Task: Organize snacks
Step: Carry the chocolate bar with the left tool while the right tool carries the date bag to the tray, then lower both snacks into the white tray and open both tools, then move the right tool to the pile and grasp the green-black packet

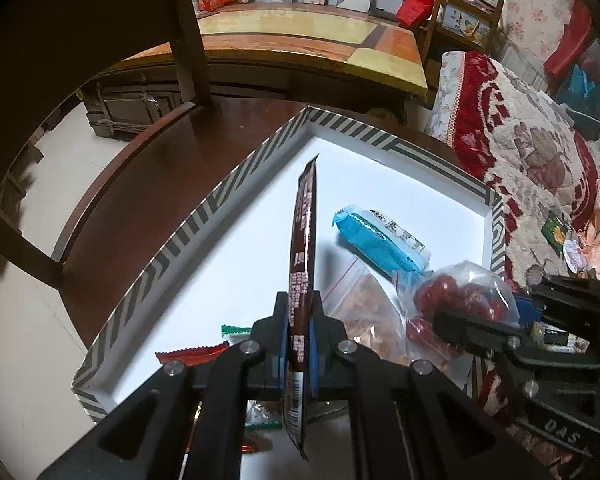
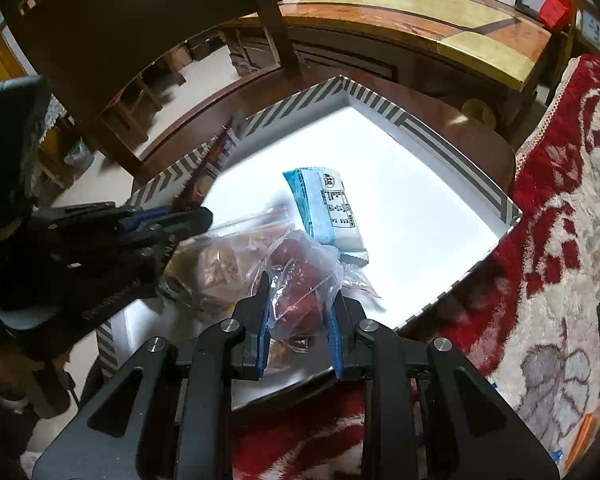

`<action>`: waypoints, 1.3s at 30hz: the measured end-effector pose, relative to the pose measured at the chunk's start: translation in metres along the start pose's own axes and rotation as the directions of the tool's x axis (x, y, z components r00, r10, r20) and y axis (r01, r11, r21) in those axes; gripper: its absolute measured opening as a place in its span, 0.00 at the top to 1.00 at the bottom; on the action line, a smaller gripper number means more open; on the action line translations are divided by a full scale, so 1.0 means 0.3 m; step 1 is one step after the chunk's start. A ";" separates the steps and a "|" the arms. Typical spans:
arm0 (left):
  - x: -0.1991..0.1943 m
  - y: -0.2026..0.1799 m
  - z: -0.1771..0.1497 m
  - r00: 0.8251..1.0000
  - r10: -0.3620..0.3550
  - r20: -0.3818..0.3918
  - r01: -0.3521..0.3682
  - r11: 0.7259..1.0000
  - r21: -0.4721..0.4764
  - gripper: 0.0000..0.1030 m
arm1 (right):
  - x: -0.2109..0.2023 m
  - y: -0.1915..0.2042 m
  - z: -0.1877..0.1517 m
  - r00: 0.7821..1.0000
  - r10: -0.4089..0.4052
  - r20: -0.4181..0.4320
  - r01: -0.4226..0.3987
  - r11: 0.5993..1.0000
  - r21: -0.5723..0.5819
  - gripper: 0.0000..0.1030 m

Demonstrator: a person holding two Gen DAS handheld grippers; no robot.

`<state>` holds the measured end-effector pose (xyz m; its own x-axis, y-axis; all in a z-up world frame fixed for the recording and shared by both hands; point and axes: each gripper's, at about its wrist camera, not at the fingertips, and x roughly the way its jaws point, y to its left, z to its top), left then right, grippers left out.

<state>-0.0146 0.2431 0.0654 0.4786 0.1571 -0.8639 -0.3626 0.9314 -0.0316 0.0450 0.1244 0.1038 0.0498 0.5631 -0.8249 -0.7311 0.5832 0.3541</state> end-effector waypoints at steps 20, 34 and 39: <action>-0.163 -0.065 -0.020 0.995 -0.008 0.099 0.009 1.000 -0.004 0.29 | -0.249 -0.007 -0.081 0.992 0.016 0.128 -0.024 0.998 0.060 0.49; -0.230 -0.228 -0.053 0.992 -0.063 0.110 0.055 0.996 0.072 0.24 | -0.417 -0.111 -0.236 0.985 -0.026 0.173 0.004 0.992 0.124 0.49; -0.235 -0.288 -0.066 0.991 -0.086 0.102 0.076 0.992 0.097 0.23 | -0.476 -0.220 -0.341 0.983 -0.091 0.158 0.064 0.983 0.171 0.49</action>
<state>-0.0329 0.1452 0.1191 0.5870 0.1094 -0.8022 -0.2460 0.9681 -0.0480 0.0165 -0.0545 0.1531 0.2231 0.5930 -0.7737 -0.5992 0.7094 0.3710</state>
